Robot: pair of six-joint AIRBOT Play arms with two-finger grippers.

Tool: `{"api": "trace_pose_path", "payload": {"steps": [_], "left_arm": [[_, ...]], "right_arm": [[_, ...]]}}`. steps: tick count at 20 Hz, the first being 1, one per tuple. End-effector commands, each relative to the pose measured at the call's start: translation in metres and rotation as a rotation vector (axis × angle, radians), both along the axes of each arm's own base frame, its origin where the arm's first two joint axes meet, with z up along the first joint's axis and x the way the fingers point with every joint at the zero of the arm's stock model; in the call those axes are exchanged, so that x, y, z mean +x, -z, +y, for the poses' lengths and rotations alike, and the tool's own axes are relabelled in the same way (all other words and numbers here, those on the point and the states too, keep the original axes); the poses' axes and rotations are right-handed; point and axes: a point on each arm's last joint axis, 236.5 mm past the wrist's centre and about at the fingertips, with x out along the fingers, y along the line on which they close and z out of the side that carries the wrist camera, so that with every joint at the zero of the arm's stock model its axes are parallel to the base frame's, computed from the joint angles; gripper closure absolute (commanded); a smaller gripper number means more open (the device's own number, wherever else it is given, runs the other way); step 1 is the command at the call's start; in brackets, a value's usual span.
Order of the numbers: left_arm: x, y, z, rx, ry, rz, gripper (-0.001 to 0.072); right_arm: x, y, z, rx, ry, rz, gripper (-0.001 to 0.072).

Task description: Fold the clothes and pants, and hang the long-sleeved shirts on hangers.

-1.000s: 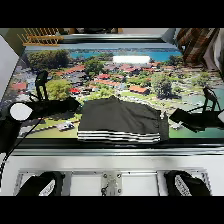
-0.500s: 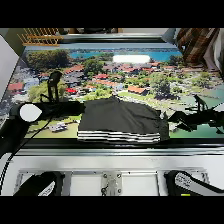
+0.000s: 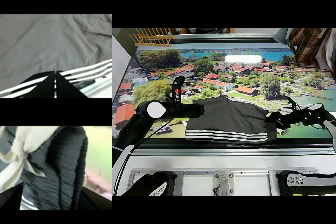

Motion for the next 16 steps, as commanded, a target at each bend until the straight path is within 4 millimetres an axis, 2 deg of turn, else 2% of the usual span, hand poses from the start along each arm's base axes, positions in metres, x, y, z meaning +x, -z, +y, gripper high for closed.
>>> {"api": "trace_pose_path", "payload": {"steps": [1, 2, 3, 4, 5, 7, 8, 9, 10, 11, 13, 14, 16], "left_arm": [[0.002, 0.0, -0.001, -0.006, -0.006, 0.0, 0.0701], [0.002, 0.0, -0.001, -0.006, -0.006, 0.0, 0.0701], [0.002, 0.0, -0.001, -0.006, -0.006, 0.0, 0.0701], [0.002, 0.0, -0.001, -0.006, -0.006, 0.0, 0.07], [0.002, 0.0, -0.001, -0.005, -0.006, 0.0, 0.0701], [0.002, 0.0, -0.001, -0.005, -0.006, -0.001, 0.0701], [0.002, 0.0, -0.001, -0.005, -0.007, -0.002, 0.0701], [0.002, 0.0, -0.001, -0.005, -0.007, -0.002, 0.0701], [0.002, 0.0, 0.0, -0.003, -0.007, -0.003, 0.0701], [0.002, 0.0, -0.001, -0.004, -0.007, -0.003, 0.0701], [0.002, 0.0, -0.001, -0.004, -0.007, -0.002, 0.0701], [0.002, 0.0, -0.001, -0.004, -0.008, -0.002, 0.0701], [0.002, 0.0, -0.001, -0.003, -0.007, -0.002, 0.0701]], "right_arm": [[0.0, 0.006, 0.023, -0.012, -0.07, -0.014, -0.0004], [0.0, 0.006, 0.027, -0.016, -0.081, -0.017, 0.0141], [0.001, 0.007, 0.03, -0.019, -0.088, -0.02, 0.0453], [0.003, 0.005, 0.032, -0.012, -0.081, -0.027, 0.0643], [0.007, 0.002, 0.034, 0.001, -0.075, -0.044, 0.0693], [0.024, -0.014, 0.028, -0.012, -0.072, -0.118, 0.0694], [0.039, -0.028, 0.018, -0.034, -0.053, -0.173, 0.0695], [0.058, -0.047, 0.003, -0.069, -0.013, -0.236, 0.0694], [0.081, -0.071, -0.021, -0.115, 0.061, -0.306, 0.0695], [0.104, -0.098, -0.051, -0.166, 0.164, -0.377, 0.0695], [0.133, -0.151, -0.125, -0.263, 0.417, -0.485, 0.0695], [0.136, -0.173, -0.165, -0.304, 0.546, -0.527, 0.0695], [0.126, -0.201, -0.232, -0.35, 0.772, -0.565, 0.0695]]}}
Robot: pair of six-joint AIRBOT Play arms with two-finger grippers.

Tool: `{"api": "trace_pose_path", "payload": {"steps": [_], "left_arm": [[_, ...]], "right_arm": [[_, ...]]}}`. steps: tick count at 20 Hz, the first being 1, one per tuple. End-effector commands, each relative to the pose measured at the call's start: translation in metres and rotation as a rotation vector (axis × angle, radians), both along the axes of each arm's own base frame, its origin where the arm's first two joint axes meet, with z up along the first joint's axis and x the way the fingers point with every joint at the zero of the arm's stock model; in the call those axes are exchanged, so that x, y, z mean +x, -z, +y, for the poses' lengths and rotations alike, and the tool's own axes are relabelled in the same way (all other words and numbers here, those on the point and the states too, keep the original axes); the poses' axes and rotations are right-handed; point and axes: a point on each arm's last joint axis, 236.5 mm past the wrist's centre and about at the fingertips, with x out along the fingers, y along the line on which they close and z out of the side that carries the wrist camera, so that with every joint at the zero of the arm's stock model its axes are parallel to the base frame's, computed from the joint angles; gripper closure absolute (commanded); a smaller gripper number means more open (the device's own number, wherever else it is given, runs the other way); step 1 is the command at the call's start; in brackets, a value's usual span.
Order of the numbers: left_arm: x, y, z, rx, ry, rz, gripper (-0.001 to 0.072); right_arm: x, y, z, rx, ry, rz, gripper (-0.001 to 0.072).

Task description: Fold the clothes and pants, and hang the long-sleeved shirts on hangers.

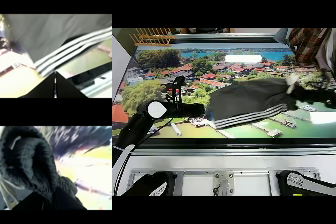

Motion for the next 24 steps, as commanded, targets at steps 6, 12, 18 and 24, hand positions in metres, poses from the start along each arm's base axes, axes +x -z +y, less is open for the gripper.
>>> {"api": "trace_pose_path", "payload": {"steps": [6, 12, 18, 24], "left_arm": [[0.0, 0.0, 0.0, 0.0, -0.001, -0.001, 0.0701], [0.004, -0.002, 0.0, -0.006, -0.01, -0.016, 0.0701], [0.003, -0.002, 0.0, -0.004, -0.007, -0.013, 0.0701], [0.003, -0.001, 0.0, -0.003, -0.006, -0.01, 0.0701]], "right_arm": [[-0.118, -0.036, -0.231, -0.088, 0.785, 0.06, 0.0695], [-0.196, 0.015, -0.207, -0.069, 0.822, 0.382, 0.0695], [-0.23, 0.067, -0.139, 0.022, 0.74, 0.56, 0.0693], [-0.255, 0.026, -0.174, -0.208, 0.77, 0.551, 0.0117]]}}
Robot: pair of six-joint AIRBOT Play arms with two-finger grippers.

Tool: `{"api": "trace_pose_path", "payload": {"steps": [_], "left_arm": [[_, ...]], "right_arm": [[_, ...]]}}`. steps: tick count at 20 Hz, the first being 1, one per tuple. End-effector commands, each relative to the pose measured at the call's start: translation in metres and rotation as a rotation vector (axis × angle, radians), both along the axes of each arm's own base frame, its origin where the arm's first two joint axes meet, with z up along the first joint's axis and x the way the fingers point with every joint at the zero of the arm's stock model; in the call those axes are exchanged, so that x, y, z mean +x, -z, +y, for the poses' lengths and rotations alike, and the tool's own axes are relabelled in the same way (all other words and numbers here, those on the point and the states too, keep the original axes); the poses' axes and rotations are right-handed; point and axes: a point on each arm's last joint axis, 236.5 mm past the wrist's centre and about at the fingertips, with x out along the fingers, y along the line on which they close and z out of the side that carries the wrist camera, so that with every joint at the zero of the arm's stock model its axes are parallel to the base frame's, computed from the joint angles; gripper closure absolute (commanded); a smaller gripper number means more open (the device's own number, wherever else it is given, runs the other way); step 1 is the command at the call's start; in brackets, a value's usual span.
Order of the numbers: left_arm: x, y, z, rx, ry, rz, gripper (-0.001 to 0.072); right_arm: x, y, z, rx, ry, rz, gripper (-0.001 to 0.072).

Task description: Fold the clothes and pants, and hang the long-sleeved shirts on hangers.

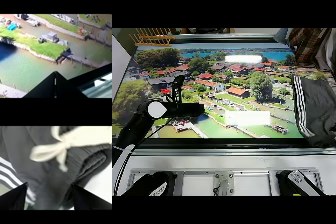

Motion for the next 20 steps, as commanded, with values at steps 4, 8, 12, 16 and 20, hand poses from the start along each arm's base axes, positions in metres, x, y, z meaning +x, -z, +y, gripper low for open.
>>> {"api": "trace_pose_path", "payload": {"steps": [4, 8, 12, 16, 20], "left_arm": [[-0.001, 0.001, 0.001, 0.004, 0.003, 0.005, 0.0701], [-0.001, 0.001, 0.001, 0.003, 0.002, 0.003, 0.0701], [0.0, 0.001, 0.001, 0.005, 0.002, 0.002, 0.0701], [0.0, 0.001, 0.002, 0.01, 0.003, 0.0, 0.0701], [0.0, 0.001, 0.002, 0.009, 0.002, 0.0, 0.0701]], "right_arm": [[0.003, -0.101, -0.043, -0.344, -0.009, -0.099, 0.0117], [0.075, -0.166, 0.042, -0.349, -0.231, -0.445, 0.0117], [0.125, -0.167, 0.199, -0.203, -0.696, -0.616, 0.0117], [0.117, -0.13, 0.305, -0.076, -1.031, -0.572, 0.0127], [0.111, -0.12, 0.342, -0.024, -1.145, -0.556, 0.0142]]}}
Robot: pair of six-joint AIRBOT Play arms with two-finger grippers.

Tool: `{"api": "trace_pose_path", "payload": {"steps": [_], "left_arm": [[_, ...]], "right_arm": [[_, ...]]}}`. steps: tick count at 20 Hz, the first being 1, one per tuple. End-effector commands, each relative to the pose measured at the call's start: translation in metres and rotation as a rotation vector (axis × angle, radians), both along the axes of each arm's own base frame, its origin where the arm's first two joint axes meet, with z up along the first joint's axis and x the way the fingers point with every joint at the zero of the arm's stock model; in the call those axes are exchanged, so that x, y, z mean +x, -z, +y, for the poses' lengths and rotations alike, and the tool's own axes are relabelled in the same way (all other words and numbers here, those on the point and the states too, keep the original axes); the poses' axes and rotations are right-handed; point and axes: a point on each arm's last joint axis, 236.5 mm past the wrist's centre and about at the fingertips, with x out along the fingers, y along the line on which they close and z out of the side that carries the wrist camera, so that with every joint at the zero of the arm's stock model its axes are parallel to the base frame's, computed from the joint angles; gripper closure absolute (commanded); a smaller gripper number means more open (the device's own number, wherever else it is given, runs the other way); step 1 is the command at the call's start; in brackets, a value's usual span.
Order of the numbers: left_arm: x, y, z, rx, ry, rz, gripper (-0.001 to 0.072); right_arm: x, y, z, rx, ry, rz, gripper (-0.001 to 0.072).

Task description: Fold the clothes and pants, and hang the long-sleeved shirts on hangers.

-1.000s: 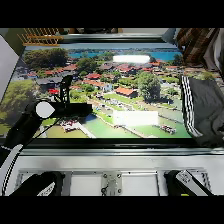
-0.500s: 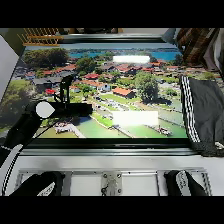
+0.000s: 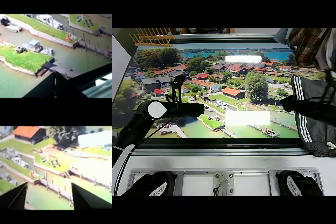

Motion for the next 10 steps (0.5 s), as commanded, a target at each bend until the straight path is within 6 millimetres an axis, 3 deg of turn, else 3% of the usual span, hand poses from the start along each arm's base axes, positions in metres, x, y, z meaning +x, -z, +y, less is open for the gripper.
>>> {"api": "trace_pose_path", "payload": {"steps": [1, 2, 3, 10], "left_arm": [[0.0004, 0.0001, 0.0004, 0.0, -0.001, -0.001, 0.0701], [0.0005, 0.0001, 0.0004, 0.001, -0.001, -0.001, 0.0701], [0.0005, 0.0, 0.0004, 0.0, -0.002, -0.001, 0.0701], [0.0005, 0.0, 0.0004, 0.0, -0.002, -0.001, 0.0701]], "right_arm": [[-0.0085, 0.0074, 0.0366, 0.007, -0.118, 0.017, 0.0308], [-0.0085, 0.0073, 0.0367, 0.008, -0.118, 0.017, 0.0601], [-0.0086, 0.0073, 0.0367, 0.009, -0.118, 0.018, 0.0684], [-0.0179, 0.0132, 0.04, 0.012, -0.14, 0.061, 0.0687]]}}
